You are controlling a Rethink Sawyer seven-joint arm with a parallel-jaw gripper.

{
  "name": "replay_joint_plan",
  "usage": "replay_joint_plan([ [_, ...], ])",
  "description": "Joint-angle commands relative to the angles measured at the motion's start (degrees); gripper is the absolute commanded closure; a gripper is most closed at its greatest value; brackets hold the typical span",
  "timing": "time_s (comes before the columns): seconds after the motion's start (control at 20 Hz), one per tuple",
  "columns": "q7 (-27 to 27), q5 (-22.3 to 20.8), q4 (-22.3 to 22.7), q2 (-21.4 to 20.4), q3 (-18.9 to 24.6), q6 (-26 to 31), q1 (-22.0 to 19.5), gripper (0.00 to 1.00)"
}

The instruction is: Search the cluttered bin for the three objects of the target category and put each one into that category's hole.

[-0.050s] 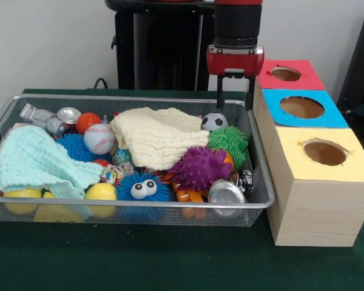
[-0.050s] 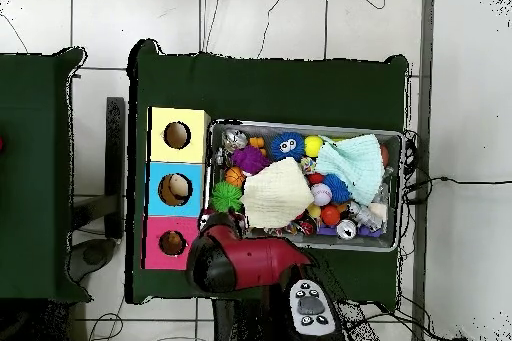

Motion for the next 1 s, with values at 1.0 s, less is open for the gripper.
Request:
replay_joint_plan([
  [1.0, 2.05, -0.18, -15.85, 9.59, -3.39, -2.63, 2.33, 0.0],
])
